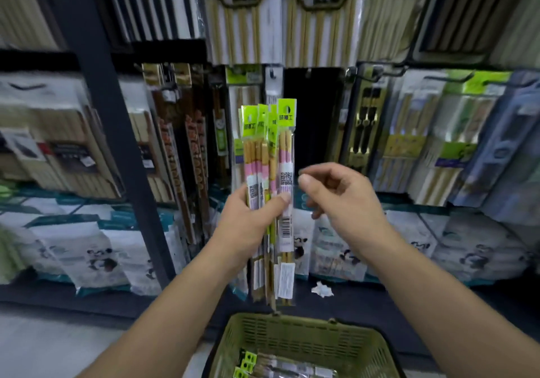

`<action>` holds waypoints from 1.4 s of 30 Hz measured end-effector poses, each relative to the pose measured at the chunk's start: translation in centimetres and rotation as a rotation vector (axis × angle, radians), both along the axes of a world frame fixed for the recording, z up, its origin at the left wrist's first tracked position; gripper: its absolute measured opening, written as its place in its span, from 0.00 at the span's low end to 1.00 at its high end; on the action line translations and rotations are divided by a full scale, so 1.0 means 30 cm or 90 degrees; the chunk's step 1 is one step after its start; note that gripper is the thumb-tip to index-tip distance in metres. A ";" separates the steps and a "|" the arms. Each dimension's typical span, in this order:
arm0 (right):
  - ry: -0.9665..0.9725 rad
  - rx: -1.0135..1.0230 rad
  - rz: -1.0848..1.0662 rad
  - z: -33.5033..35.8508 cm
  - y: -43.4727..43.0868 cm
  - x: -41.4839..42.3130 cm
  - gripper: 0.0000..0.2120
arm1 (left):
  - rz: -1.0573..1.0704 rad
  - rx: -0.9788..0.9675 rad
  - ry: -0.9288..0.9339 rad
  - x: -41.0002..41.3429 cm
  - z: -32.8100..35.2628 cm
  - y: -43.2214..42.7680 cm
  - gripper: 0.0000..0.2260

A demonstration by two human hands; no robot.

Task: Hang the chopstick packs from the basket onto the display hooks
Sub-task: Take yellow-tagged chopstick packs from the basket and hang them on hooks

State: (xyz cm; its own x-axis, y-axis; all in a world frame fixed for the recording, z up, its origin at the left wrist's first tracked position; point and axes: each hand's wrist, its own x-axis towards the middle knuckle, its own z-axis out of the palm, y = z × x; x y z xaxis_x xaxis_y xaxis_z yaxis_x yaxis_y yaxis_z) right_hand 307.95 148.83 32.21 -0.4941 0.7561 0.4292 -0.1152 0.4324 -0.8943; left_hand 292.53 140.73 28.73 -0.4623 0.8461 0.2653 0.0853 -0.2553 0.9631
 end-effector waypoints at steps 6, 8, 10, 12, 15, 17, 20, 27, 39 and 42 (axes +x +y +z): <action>0.074 0.087 -0.061 0.223 0.066 -0.079 0.02 | -0.034 0.058 0.076 -0.010 0.144 0.071 0.17; 0.090 0.097 -0.076 0.261 0.083 -0.100 0.03 | -0.032 0.072 0.083 -0.019 0.160 0.097 0.17; 0.107 0.091 -0.086 0.285 0.096 -0.120 0.04 | -0.027 0.077 0.084 -0.028 0.168 0.116 0.16; 0.113 0.087 -0.095 0.296 0.107 -0.140 0.04 | -0.031 0.083 0.078 -0.040 0.160 0.135 0.15; 0.118 0.057 -0.102 0.297 0.125 -0.166 0.02 | -0.028 0.090 0.053 -0.058 0.140 0.152 0.16; 0.127 0.022 -0.108 0.293 0.138 -0.179 0.02 | -0.022 0.089 0.027 -0.073 0.127 0.160 0.20; 0.149 -0.067 -0.087 0.292 0.152 -0.202 0.05 | -0.016 0.082 -0.003 -0.097 0.118 0.167 0.24; 0.144 -0.090 -0.128 0.303 0.187 -0.242 0.11 | 0.045 0.068 -0.072 -0.121 0.121 0.189 0.37; 0.119 -0.058 -0.176 0.313 0.186 -0.239 0.14 | 0.043 0.061 -0.058 -0.130 0.115 0.177 0.37; 0.120 -0.046 -0.174 0.321 0.189 -0.242 0.14 | 0.033 0.062 -0.032 -0.128 0.112 0.179 0.22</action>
